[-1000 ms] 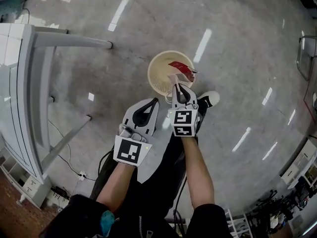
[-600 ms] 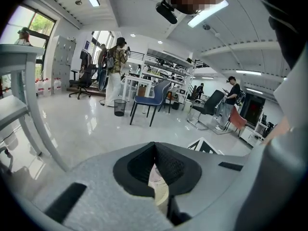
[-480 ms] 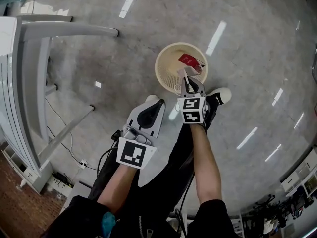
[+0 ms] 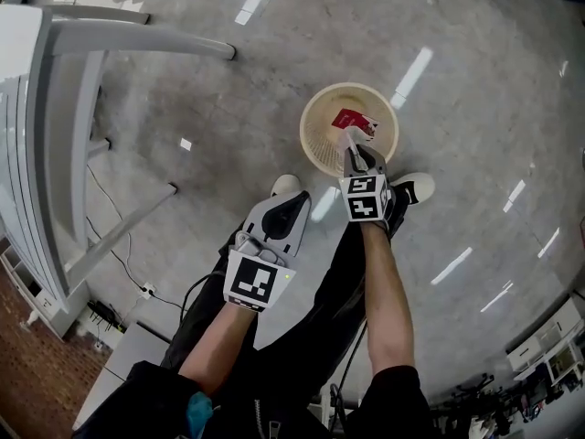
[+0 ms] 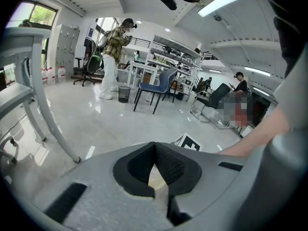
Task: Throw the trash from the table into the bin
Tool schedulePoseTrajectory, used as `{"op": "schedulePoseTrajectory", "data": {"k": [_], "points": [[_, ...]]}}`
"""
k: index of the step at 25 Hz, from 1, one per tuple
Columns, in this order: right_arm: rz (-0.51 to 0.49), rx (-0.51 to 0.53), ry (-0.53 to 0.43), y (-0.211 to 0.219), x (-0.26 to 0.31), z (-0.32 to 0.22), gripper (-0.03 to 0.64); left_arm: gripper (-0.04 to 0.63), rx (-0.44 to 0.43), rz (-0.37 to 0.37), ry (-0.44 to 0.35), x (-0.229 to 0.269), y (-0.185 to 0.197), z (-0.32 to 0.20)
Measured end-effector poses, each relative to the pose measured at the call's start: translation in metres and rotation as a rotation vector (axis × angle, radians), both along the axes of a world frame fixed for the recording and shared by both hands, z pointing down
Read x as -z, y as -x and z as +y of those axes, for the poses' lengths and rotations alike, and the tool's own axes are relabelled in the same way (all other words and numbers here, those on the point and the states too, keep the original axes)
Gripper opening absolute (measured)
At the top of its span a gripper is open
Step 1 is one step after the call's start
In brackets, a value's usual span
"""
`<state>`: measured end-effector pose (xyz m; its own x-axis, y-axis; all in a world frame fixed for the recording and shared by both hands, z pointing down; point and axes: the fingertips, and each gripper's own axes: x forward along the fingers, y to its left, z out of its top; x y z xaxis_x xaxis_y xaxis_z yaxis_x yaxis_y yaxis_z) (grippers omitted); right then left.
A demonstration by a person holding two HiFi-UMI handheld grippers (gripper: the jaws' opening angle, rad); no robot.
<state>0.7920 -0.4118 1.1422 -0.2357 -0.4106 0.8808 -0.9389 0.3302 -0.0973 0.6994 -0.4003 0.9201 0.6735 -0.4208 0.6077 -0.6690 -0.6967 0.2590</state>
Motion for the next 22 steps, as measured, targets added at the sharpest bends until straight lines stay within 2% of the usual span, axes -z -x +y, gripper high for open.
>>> {"op": "schedulePoseTrajectory", "data": {"k": [5,11,16,22], "points": [[0.009,0.013,-0.018,-0.006,0.002,0.0,0.099,0.005,0.012,0.008,0.013,0.001,0.005,0.001],[0.01,-0.004,-0.036,-0.001,0.035,0.001,0.1,0.005,0.037,0.019,0.028,0.018,0.014,0.008],[0.001,-0.039,-0.07,0.006,0.087,-0.003,0.048,0.005,0.028,0.03,0.038,0.047,0.017,0.017],[-0.01,-0.141,-0.129,0.007,0.171,-0.017,0.018,0.005,0.044,0.072,-0.032,0.113,0.015,-0.013]]}}
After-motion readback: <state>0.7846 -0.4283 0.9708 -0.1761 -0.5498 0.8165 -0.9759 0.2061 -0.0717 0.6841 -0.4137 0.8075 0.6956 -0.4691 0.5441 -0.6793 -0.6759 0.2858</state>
